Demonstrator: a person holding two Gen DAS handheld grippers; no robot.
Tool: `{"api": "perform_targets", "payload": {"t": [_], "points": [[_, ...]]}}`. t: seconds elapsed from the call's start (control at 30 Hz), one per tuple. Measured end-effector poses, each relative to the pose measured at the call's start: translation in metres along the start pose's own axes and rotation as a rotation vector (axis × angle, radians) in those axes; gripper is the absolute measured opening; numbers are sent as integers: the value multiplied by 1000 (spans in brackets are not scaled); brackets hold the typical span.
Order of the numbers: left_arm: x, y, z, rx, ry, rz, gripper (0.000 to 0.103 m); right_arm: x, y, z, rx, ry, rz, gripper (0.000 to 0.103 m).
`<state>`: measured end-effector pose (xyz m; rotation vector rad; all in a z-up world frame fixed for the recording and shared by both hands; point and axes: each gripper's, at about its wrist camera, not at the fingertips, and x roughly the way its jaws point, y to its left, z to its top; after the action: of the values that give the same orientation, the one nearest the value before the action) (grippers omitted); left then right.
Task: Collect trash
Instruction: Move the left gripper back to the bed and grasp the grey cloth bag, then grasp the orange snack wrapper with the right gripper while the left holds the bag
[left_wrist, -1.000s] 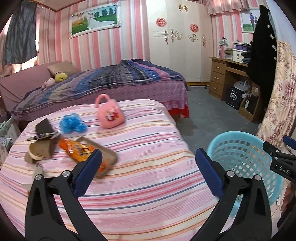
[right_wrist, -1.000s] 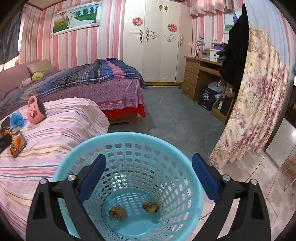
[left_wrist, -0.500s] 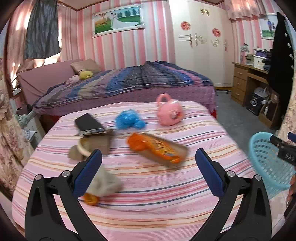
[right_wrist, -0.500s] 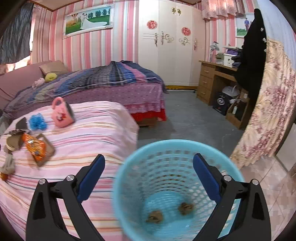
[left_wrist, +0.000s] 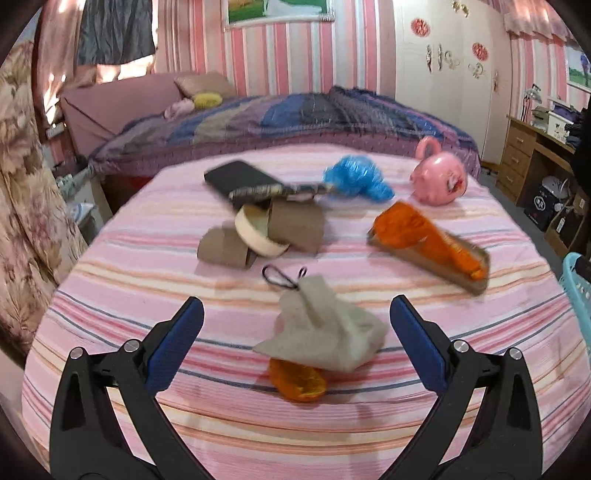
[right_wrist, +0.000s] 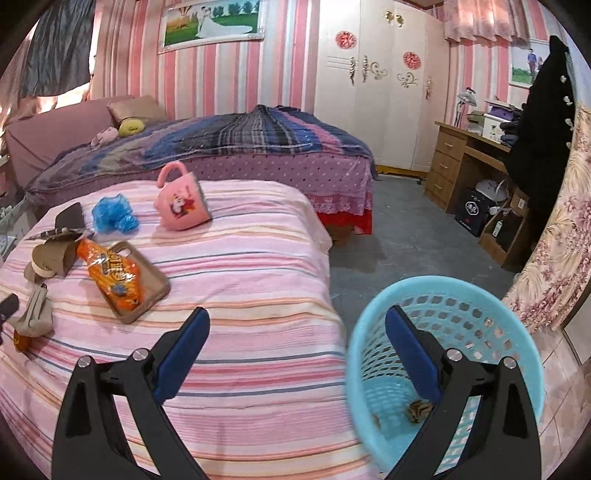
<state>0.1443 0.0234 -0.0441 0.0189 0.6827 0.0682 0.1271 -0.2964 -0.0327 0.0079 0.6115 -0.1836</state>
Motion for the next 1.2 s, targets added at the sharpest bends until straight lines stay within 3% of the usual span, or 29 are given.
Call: {"api": "perform_targets", "payload": {"t": [0.1, 0.17, 0.23, 0.33, 0.43, 0.63, 0.8, 0.93, 1.2], "points": [[14, 0, -2, 8, 37, -18, 97, 4, 10, -1, -21, 12, -1, 94], [19, -2, -4, 18, 49, -33, 91, 6, 16, -1, -32, 14, -2, 94], [26, -8, -4, 33, 80, -79, 71, 8, 23, 0, -46, 15, 1, 94], [34, -14, -6, 43, 121, -126, 50, 10, 31, 0, -58, 18, 10, 94], [33, -15, -5, 37, 108, -150, 37, 11, 39, 0, -72, 23, 21, 94], [15, -4, 2, 12, 28, -138, 33, 9, 57, -3, -114, 9, 43, 94], [3, 19, 1, -25, -17, -62, 33, 9, 72, -1, -125, -1, 99, 94], [3, 41, 2, -59, -19, -17, 33, 18, 97, 1, -138, 17, 169, 94], [10, 72, 5, -112, -4, 35, 33, 40, 150, 3, -248, 44, 192, 93]]}}
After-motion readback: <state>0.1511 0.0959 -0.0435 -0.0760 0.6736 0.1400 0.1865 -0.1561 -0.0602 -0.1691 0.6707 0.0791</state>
